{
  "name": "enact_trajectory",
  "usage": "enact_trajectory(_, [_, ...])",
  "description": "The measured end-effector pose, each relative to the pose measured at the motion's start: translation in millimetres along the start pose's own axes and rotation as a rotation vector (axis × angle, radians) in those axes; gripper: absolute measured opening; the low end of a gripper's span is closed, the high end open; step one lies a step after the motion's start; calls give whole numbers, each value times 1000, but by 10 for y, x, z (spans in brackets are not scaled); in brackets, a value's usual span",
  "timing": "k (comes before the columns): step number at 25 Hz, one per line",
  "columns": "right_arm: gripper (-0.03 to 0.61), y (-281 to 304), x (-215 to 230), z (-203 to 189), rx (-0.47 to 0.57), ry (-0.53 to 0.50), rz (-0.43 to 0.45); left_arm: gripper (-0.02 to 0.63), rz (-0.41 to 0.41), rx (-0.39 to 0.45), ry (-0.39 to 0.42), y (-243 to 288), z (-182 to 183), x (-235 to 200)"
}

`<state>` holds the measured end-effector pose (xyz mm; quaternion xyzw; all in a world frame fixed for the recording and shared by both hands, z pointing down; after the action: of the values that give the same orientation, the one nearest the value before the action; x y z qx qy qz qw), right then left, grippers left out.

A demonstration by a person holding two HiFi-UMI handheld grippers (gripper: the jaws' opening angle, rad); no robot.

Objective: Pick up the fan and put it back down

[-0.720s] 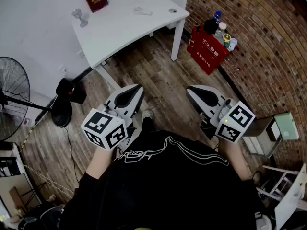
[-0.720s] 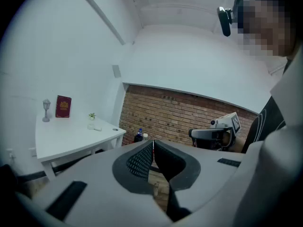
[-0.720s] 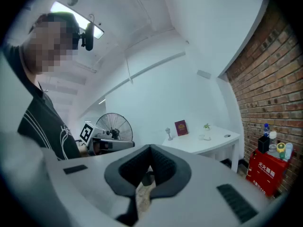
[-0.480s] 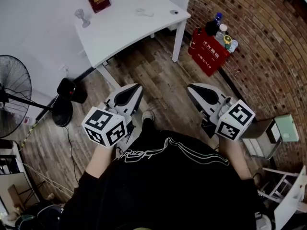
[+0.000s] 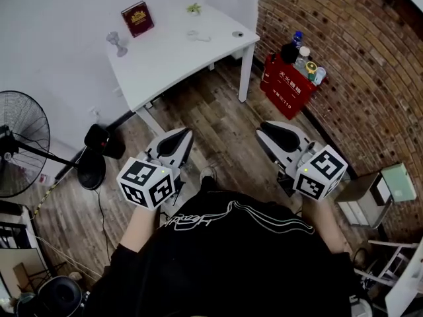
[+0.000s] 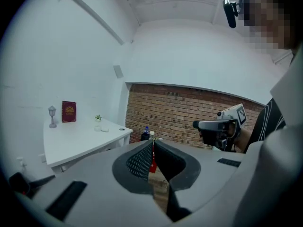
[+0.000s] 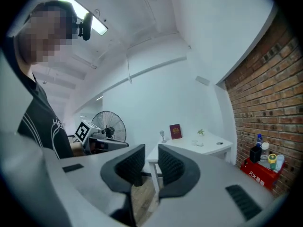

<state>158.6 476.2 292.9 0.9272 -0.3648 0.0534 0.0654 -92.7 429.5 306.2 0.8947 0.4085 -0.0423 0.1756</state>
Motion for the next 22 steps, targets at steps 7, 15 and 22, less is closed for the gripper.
enact_trajectory(7, [224, 123, 248, -92, 16, 44, -44, 34, 5, -9, -39, 171, -27, -224])
enact_trajectory(15, [287, 619, 679, -124, -13, 33, -75, 34, 9, -22, -57, 506, 43, -712])
enact_trajectory(22, [301, 1245, 1143, -99, -55, 27, -69, 34, 8, -31, -102, 979, 205, -1400])
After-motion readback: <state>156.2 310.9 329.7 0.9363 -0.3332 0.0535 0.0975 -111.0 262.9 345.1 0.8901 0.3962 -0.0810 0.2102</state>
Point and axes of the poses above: the fingertips, and each gripper's own axes: y forward along the fingers, x to its right, z out of its top, the point moved 7 cm from there along -y, backward along the fingers, and after that the axes turned 3 degrees about -y, right-handed, at the moved point
